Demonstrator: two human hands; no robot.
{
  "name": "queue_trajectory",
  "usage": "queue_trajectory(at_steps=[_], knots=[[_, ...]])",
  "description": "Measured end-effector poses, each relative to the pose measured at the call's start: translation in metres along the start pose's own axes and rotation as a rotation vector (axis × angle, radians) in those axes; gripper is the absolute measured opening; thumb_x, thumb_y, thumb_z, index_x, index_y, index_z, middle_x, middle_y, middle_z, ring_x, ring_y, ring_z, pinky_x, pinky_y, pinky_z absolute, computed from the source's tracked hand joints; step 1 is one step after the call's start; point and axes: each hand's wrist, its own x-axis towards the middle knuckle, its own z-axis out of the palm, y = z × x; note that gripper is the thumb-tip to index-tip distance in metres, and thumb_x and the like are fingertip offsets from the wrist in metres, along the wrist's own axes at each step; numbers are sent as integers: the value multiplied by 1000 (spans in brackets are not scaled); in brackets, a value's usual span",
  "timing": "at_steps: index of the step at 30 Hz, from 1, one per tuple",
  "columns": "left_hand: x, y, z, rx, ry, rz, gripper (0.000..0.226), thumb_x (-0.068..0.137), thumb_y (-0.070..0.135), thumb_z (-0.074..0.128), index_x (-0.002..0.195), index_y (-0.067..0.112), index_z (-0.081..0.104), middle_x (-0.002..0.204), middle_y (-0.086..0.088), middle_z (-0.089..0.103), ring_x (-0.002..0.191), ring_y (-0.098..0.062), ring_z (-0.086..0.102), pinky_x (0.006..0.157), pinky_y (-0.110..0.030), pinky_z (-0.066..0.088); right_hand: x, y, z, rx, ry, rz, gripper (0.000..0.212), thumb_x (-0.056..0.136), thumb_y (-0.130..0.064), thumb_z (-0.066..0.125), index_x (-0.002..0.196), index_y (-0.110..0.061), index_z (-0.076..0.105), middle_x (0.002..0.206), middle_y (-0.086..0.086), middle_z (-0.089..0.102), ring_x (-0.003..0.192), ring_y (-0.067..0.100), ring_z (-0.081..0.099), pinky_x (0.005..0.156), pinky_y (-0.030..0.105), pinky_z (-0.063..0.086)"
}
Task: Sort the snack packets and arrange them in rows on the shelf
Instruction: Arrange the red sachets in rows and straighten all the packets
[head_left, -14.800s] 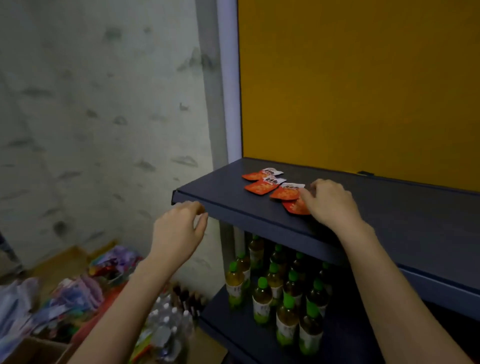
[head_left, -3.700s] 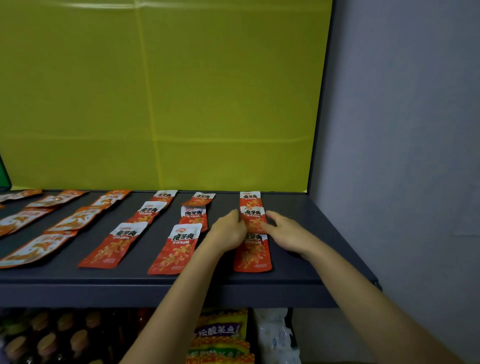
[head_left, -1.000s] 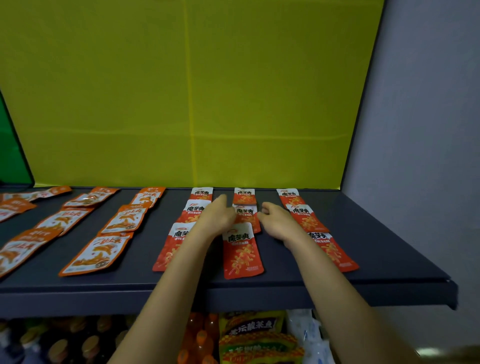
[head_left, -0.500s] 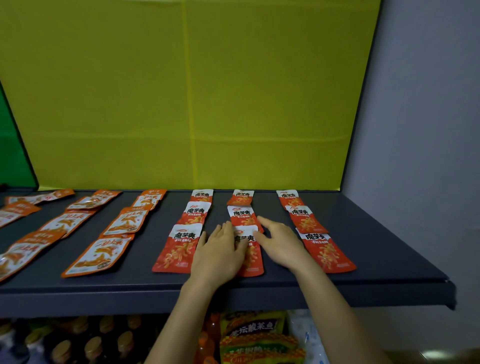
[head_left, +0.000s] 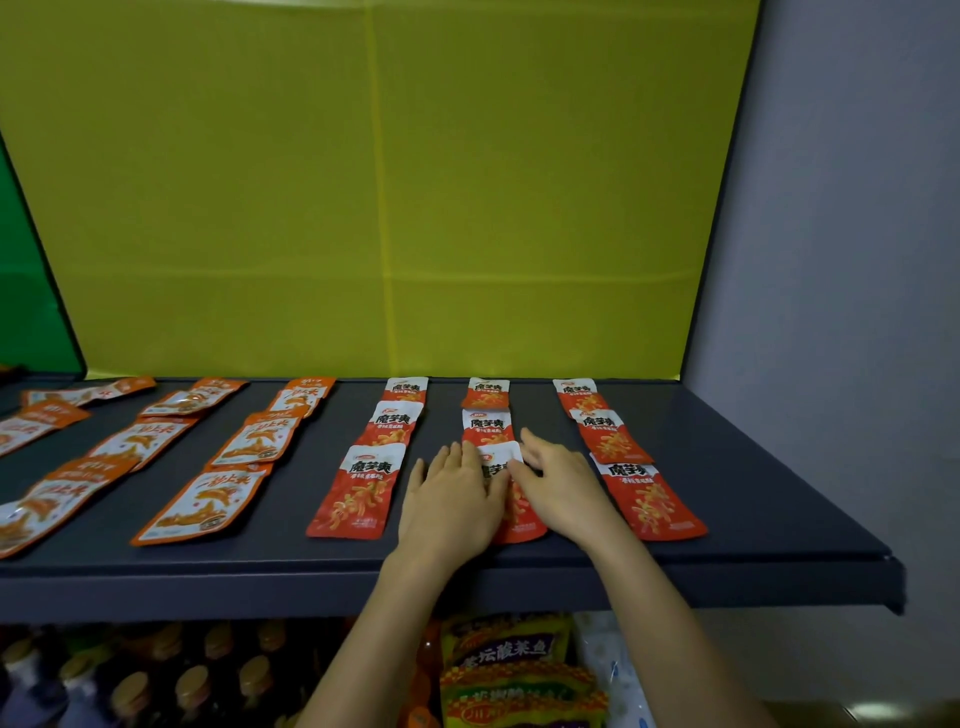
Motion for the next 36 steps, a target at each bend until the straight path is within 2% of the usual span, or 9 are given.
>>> queue_trajectory(at_steps=[11, 14, 25, 27, 30, 33, 36], knots=[[1, 1, -1, -8, -16, 25, 60, 99, 43, 21, 149, 10, 12, 158, -5, 15, 147, -16, 8, 121, -39, 3, -2, 2, 1, -45, 12, -14, 50, 98, -29, 40, 146, -18, 31, 145, 5, 45, 136, 24, 38, 109, 40, 36], [2, -2, -1, -42, -2, 31, 54, 100, 38, 21, 147, 11, 21, 157, -6, 19, 147, -17, 12, 119, -38, 5, -5, 0, 1, -79, 6, -28, 49, 98, -30, 39, 146, -20, 31, 149, 5, 40, 139, 25, 32, 111, 39, 32], [1, -1, -5, -62, -9, 18, 55, 100, 35, 25, 148, 10, 17, 157, -8, 18, 147, -19, 11, 119, -37, 6, -6, 0, 0, -116, 39, -85, 49, 98, -29, 42, 144, -15, 36, 147, 3, 40, 136, 21, 34, 107, 30, 30], [-4, 1, -12, -118, -9, 39, 56, 100, 34, 26, 148, 8, 14, 157, -10, 16, 146, -22, 12, 118, -34, 10, -6, -2, -2, -81, 77, -97, 48, 98, -28, 43, 143, -12, 38, 149, 3, 37, 137, 20, 32, 110, 29, 26], [-12, -6, -31, -184, 96, 63, 48, 99, 31, 32, 142, 8, 31, 149, -10, 36, 138, -23, 32, 109, -32, 27, -8, -12, -7, -55, 139, -154, 45, 97, -26, 44, 141, -13, 41, 148, 3, 39, 136, 19, 34, 110, 29, 26], [-12, -34, -55, -173, 190, 19, 38, 98, 26, 37, 130, 9, 46, 137, -12, 50, 126, -29, 45, 102, -37, 38, -8, -37, -5, -14, 119, -213, 42, 97, -23, 43, 139, -14, 45, 144, 2, 44, 133, 18, 40, 109, 30, 31], [-7, -71, -70, -157, 154, -43, 36, 98, 19, 37, 126, 0, 47, 134, -18, 50, 124, -31, 46, 101, -39, 38, -3, -66, 9, -6, 51, -225, 43, 97, -21, 43, 139, -13, 43, 143, 5, 47, 132, 21, 43, 109, 33, 34]])
